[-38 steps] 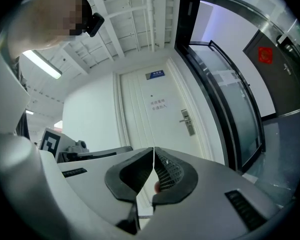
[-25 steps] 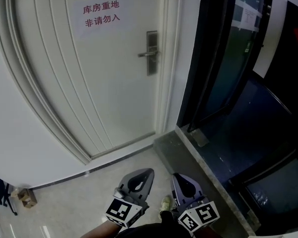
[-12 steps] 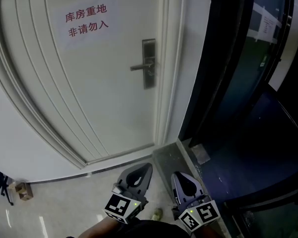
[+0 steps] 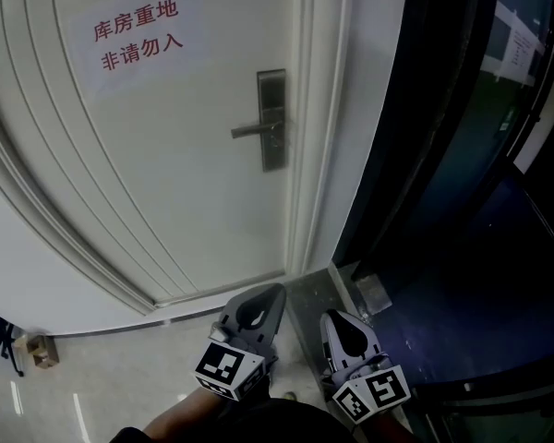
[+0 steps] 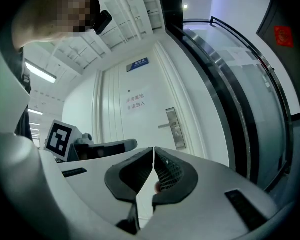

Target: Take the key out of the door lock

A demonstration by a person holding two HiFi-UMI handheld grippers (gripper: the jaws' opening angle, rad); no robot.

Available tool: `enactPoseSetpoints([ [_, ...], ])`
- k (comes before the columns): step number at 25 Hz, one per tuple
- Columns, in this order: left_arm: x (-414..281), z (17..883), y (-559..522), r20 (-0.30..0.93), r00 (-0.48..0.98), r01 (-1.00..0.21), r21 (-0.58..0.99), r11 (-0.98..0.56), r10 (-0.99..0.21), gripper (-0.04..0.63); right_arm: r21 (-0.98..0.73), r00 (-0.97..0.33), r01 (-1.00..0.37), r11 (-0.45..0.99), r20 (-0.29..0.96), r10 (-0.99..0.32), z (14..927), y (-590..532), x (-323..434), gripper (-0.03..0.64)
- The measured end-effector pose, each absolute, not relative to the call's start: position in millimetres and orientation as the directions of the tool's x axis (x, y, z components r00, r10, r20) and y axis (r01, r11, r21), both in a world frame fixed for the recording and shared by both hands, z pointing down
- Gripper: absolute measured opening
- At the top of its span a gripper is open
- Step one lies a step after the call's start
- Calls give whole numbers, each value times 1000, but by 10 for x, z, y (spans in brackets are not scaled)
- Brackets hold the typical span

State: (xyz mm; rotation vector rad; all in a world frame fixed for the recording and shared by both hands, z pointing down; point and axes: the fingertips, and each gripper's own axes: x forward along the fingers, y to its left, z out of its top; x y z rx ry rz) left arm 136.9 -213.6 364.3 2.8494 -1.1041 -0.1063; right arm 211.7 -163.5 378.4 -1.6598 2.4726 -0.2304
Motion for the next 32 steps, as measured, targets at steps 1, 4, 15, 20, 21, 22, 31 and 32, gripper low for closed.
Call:
enactPoseSetpoints([
  [1,1381,3653,-2231,-35,737,-669,103,-736,-675,5,-210,-375,-903,375,-41,-926,3800,-1731,2119,17],
  [4,1384,3676,-2562,-33,735,-672,100,-734,-677,5,-193,-381,-904,381,-39,-924,3832,-2077,2082,17],
  [15,1297,3756,-3732,-19,736,-669,132,-731,-677,5,-111,-381,-915,387,-74,-922,3592,-3906,1939,19],
  [20,1209,3840,-4115,-10,736,-667,161,-728,-677,5,-101,-363,-925,366,-49,-930,3654,-4661,1871,91],
  [21,1182,3854,-4183,-7,735,-668,165,-725,-678,5,-94,-355,-929,357,-41,-934,3684,-4799,1871,99],
  [22,1157,3868,-4245,-4,733,-670,168,-723,-680,5,-88,-347,-933,348,-34,-937,3715,-4931,1872,108],
  [31,1005,4024,-4597,28,723,-682,188,-707,-690,5,-35,-284,-959,283,27,-959,3907,-5805,1828,191],
  [32,994,4033,-4619,29,722,-683,190,-706,-691,5,-32,-280,-960,279,35,-959,3932,-5865,1821,197],
])
